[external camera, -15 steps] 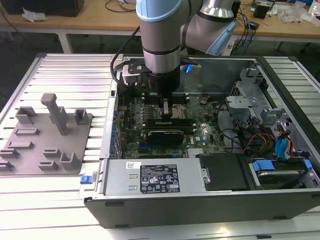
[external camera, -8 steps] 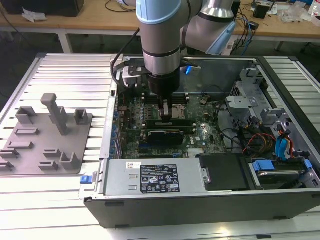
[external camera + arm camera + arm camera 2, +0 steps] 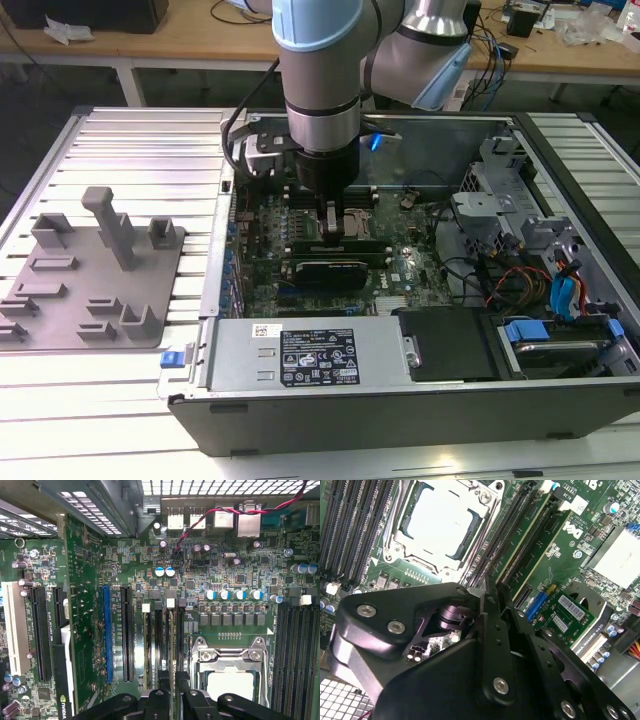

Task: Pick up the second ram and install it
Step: 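Insert the second ram into the second slot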

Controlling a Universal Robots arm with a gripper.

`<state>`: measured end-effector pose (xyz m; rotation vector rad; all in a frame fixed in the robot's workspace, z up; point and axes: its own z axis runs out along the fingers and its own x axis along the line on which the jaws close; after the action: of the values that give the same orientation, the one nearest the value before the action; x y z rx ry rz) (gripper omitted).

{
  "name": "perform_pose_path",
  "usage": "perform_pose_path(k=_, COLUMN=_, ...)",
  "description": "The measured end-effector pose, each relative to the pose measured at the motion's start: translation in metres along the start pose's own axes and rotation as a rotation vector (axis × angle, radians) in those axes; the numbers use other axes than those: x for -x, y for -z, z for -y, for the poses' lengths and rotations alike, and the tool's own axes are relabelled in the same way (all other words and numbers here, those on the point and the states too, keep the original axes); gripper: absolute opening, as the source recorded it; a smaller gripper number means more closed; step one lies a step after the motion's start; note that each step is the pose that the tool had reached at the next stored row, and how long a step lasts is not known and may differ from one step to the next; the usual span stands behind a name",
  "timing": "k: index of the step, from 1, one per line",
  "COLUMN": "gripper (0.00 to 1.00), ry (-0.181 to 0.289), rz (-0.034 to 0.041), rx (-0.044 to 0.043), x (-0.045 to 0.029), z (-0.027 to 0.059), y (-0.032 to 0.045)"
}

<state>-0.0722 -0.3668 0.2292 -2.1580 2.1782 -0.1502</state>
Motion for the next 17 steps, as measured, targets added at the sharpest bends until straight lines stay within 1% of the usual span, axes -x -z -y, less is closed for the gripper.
perform_pose_path(k=2, gripper=0.17, ry=0.000, rz=0.0003, rx=-0.0002, x=0.0000, z=0.0002, y=0.0013)
perform_pose_path(k=3, gripper=0.17, ry=0.000, rz=0.0000, rx=0.0000, x=-0.0001, z=0.0006, y=0.0050)
perform_pose_path(k=4, gripper=0.17, ry=0.000, rz=0.0000, rx=0.0000, x=-0.0002, z=0.0015, y=0.0126)
perform_pose_path(k=5, gripper=0.17, ry=0.000, rz=-0.0001, rx=0.0000, x=-0.0003, z=0.0021, y=0.0174)
perform_pose_path(k=6, gripper=0.17, ry=0.000, rz=-0.0002, rx=0.0000, x=-0.0004, z=0.0025, y=0.0205)
perform_pose_path(k=9, gripper=0.17, ry=0.000, rz=-0.0002, rx=-0.0001, x=-0.0003, z=0.0026, y=0.0216)
perform_pose_path(k=10, gripper=0.17, ry=0.000, rz=-0.0004, rx=0.0068, x=-0.0004, z=0.0027, y=0.0215)
perform_pose_path(k=11, gripper=0.17, ry=0.001, rz=-0.0004, rx=0.0472, x=-0.0004, z=0.0034, y=0.0212)
perform_pose_path(k=12, gripper=0.17, ry=0.001, rz=-0.0005, rx=0.0809, x=-0.0004, z=0.0041, y=0.0210)
perform_pose_path(k=13, gripper=0.17, ry=0.002, rz=-0.0010, rx=0.0922, x=-0.0004, z=0.0041, y=0.0211)
perform_pose_path(k=14, gripper=0.17, ry=0.002, rz=-0.0010, rx=0.0920, x=-0.0004, z=0.0045, y=0.0209)
perform_pose_path(k=15, gripper=0.17, ry=0.002, rz=-0.0009, rx=0.0932, x=-0.0002, z=0.0108, y=0.0201)
perform_pose_path(k=16, gripper=0.17, ry=0.002, rz=-0.0011, rx=0.0964, x=-0.0002, z=0.0188, y=0.0192)
perform_pose_path(k=17, gripper=0.17, ry=0.002, rz=-0.0011, rx=0.0990, x=-0.0001, z=0.0244, y=0.0185)
